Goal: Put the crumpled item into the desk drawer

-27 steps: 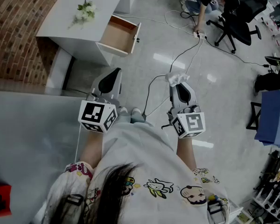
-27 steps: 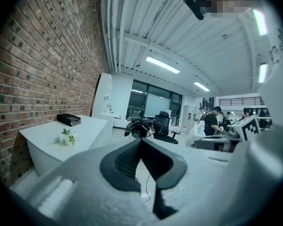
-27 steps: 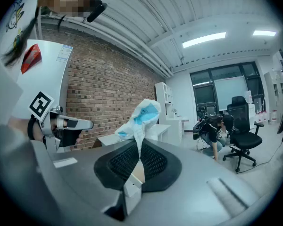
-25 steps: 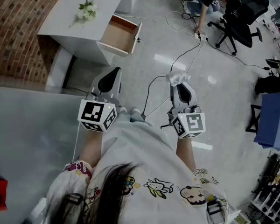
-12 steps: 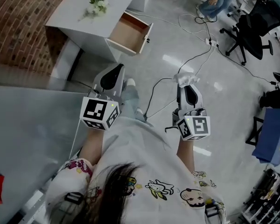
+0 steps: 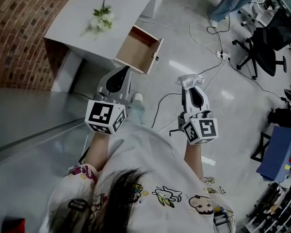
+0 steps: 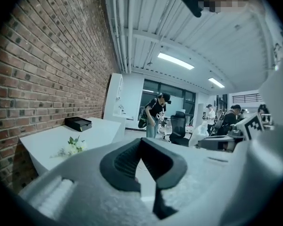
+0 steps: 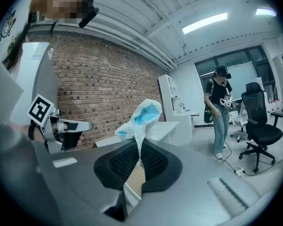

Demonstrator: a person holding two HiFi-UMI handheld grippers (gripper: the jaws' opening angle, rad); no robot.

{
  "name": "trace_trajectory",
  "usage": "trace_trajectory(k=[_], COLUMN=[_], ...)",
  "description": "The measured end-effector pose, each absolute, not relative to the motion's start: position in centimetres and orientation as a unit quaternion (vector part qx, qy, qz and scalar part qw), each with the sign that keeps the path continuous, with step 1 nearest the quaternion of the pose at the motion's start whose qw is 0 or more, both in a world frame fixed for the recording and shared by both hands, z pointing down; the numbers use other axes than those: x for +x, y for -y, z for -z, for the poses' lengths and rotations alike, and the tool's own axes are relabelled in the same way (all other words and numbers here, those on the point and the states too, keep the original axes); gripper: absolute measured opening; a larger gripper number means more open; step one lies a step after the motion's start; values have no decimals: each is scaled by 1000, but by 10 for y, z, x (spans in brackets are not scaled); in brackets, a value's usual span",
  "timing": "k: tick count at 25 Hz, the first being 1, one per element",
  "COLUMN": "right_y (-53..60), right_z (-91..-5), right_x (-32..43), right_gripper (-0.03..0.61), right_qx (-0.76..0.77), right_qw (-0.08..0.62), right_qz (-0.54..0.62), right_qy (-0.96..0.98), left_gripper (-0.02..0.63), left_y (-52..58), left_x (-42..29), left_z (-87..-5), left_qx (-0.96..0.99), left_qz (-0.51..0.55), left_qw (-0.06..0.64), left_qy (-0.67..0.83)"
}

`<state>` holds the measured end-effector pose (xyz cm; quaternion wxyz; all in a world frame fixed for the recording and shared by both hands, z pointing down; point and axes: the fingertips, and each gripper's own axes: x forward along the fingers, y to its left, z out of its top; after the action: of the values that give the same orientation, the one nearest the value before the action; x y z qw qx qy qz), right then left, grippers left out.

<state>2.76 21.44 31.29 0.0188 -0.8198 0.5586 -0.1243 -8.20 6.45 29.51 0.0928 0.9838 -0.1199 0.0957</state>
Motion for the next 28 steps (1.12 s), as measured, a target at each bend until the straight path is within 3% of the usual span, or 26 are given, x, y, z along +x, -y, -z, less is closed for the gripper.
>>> trace_trajectory(k=[10, 28], right_y=[-121, -38], right_z=[-315, -342], right_x=[89, 139], right_gripper=[15, 15], right_qx=[-811, -751], right_qw=[11, -30], right_qz=[140, 162], right_qy=[-568, -639], left_gripper=[2, 2], left_y=[21, 69], left_x=[-14, 4], left_z=[-298, -334], left_qx=[984, 963], left_qz=[-103, -113], left_qw=[93, 134], left_qy=[114, 207])
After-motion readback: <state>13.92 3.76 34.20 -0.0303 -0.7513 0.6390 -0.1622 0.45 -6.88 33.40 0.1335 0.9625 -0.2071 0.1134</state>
